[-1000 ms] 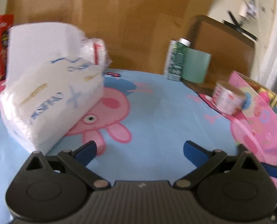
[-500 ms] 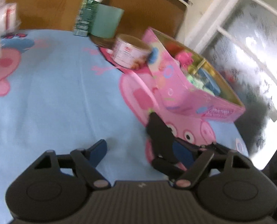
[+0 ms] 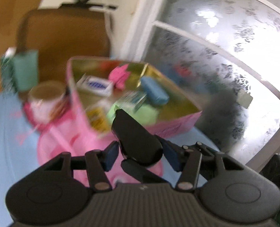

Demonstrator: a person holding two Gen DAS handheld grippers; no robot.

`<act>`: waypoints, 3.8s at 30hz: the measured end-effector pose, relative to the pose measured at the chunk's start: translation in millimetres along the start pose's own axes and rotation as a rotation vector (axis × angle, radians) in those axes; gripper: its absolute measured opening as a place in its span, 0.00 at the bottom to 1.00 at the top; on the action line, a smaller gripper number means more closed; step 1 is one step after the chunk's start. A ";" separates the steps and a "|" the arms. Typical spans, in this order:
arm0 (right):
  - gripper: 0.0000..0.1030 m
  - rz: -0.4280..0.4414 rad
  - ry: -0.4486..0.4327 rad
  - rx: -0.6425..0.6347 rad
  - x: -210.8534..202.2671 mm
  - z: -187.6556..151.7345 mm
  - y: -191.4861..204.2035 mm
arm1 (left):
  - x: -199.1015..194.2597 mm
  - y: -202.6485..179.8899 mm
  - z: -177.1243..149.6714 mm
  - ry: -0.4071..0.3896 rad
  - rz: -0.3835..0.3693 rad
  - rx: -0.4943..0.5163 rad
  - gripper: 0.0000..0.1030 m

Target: Organize soft objects

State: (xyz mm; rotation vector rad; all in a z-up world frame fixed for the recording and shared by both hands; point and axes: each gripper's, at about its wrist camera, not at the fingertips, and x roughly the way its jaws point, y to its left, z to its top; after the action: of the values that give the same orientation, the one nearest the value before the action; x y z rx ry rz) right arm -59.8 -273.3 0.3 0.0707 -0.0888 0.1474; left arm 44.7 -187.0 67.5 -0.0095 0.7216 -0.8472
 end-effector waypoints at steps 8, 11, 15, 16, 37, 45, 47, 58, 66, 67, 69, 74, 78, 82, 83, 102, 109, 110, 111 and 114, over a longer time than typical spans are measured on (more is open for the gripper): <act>0.50 -0.181 -0.052 0.033 15.8 5.5 -52.6 | 76.6 -38.9 40.7 0.007 0.001 0.108 0.64; 0.52 -0.309 -0.033 0.022 41.6 2.7 -68.5 | 108.2 -38.7 46.2 0.012 0.079 0.116 0.81; 0.63 -0.387 0.036 0.046 66.3 -3.7 -86.4 | 118.8 -24.8 44.2 0.024 0.147 0.071 0.83; 0.65 -0.379 0.022 0.064 62.8 -4.6 -88.0 | 115.2 -20.6 41.9 0.021 0.130 0.056 0.85; 0.78 -0.288 -0.005 0.093 -1.0 -8.7 -20.8 | -14.6 5.3 -22.6 -0.139 0.396 -0.051 1.00; 0.86 -0.242 0.060 0.283 -19.0 -14.3 -11.6 | -29.6 9.5 -63.2 -0.074 0.489 -0.042 1.00; 0.86 -0.229 0.074 0.311 -21.2 -15.4 -7.7 | -31.9 8.7 -71.1 -0.069 0.503 -0.037 1.00; 0.87 -0.203 0.102 0.269 -28.1 -16.0 22.8 | -32.9 11.6 -93.5 -0.036 0.587 -0.028 1.00; 0.87 -0.204 0.112 0.259 -28.0 -17.8 28.9 | -33.6 10.2 -100.6 -0.042 0.637 0.017 1.00; 0.88 -0.203 0.114 0.258 -28.0 -17.9 29.4 | -33.4 8.9 -101.3 -0.043 0.643 0.025 1.00; 0.88 -0.202 0.113 0.258 -28.2 -18.0 30.0 | -33.3 7.7 -102.2 -0.044 0.645 0.034 1.00; 0.88 -0.205 0.107 0.265 -28.1 -17.9 28.8 | -33.4 8.8 -102.6 -0.041 0.630 0.031 1.00; 0.89 -0.204 0.112 0.271 -26.1 -19.5 27.8 | -32.9 9.1 -102.9 -0.039 0.646 0.035 1.00; 0.89 -0.199 0.116 0.278 -25.0 -20.8 26.7 | -32.7 9.6 -102.8 -0.041 0.642 0.023 1.00; 0.89 -0.197 0.117 0.278 -24.9 -20.9 25.8 | -32.5 10.2 -102.6 -0.041 0.645 0.020 1.00; 0.89 -0.197 0.134 0.304 -20.0 -26.6 19.4 | -20.0 9.7 -104.3 0.012 0.663 0.031 1.00; 0.89 -0.200 0.139 0.313 -18.0 -28.0 16.8 | -16.0 9.3 -104.0 0.029 0.638 0.025 1.00; 0.89 -0.200 0.140 0.314 -18.0 -28.2 16.3 | -15.7 9.6 -103.7 0.031 0.633 0.023 1.00; 0.89 -0.200 0.141 0.315 -18.0 -28.5 16.0 | -15.2 9.8 -103.6 0.033 0.630 0.021 1.00; 0.89 -0.201 0.144 0.316 -17.5 -29.1 16.2 | -15.4 9.0 -103.8 0.025 0.605 0.023 1.00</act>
State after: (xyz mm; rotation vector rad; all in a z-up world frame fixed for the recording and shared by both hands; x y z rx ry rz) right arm -77.0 -257.6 -29.1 0.3822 0.0858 -0.0358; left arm -16.8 -142.6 -5.6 0.2302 0.6852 -0.2765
